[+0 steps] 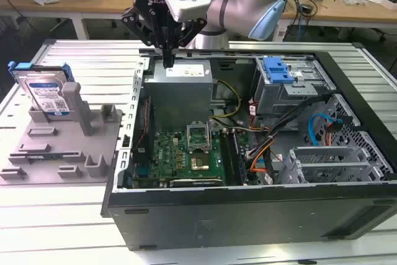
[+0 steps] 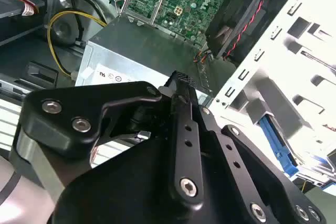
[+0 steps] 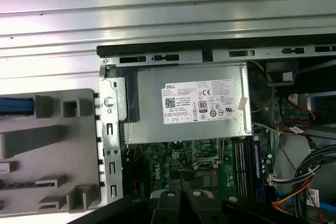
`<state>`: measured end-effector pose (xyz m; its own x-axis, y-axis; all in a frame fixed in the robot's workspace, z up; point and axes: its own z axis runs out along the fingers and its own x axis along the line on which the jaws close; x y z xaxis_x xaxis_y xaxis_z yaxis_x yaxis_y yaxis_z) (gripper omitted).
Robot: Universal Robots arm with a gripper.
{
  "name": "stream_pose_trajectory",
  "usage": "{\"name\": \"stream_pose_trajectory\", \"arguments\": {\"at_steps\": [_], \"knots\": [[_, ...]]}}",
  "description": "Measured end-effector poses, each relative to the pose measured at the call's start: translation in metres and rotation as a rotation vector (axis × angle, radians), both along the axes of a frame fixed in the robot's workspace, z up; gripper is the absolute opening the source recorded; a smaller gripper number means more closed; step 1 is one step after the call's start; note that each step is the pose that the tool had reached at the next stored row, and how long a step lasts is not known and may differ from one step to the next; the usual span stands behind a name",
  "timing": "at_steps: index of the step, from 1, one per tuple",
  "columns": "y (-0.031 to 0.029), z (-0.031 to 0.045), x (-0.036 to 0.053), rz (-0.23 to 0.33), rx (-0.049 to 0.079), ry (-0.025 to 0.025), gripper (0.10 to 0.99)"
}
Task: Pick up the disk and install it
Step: 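Reach for the disk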
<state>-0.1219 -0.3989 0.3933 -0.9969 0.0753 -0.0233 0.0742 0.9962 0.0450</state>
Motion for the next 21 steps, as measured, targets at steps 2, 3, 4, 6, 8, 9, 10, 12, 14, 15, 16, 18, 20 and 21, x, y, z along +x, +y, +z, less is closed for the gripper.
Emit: {"name": "stream_pose_trajectory", "arguments": {"at_steps": [2, 3, 4, 6, 8, 9, 10, 12, 14, 15, 16, 18, 20, 21], "knots": [[0.0, 0.0, 0.0, 0.0, 0.0, 0.0, 0.106], [0.0, 0.0, 0.0, 0.0, 0.0, 0.0, 0.106], [0.0, 0.0, 0.0, 0.0, 0.0, 0.0, 0.106], [0.0, 0.0, 0.0, 0.0, 0.0, 0.0, 0.106], [0.0, 0.0, 0.0, 0.0, 0.0, 0.0, 0.106], [0.0, 0.0, 0.0, 0.0, 0.0, 0.0, 0.106], [0.0, 0.0, 0.0, 0.0, 0.0, 0.0, 0.106], [0.0, 0.0, 0.0, 0.0, 0.0, 0.0, 0.106], [0.0, 0.0, 0.0, 0.0, 0.0, 0.0, 0.106], [0.0, 0.0, 0.0, 0.0, 0.0, 0.0, 0.106], [0.0, 0.0, -0.0013, 0.0, 0.0, -0.0001, 0.106], [0.0003, 0.0, -0.0095, 0.0, 0.0, 0.0, 0.106], [0.0037, -0.0001, -0.024, 0.0, 0.0, 0.0, 0.106], [0.0061, -0.0002, -0.0317, 0.0, 0.0, -0.0001, 0.106]]}}
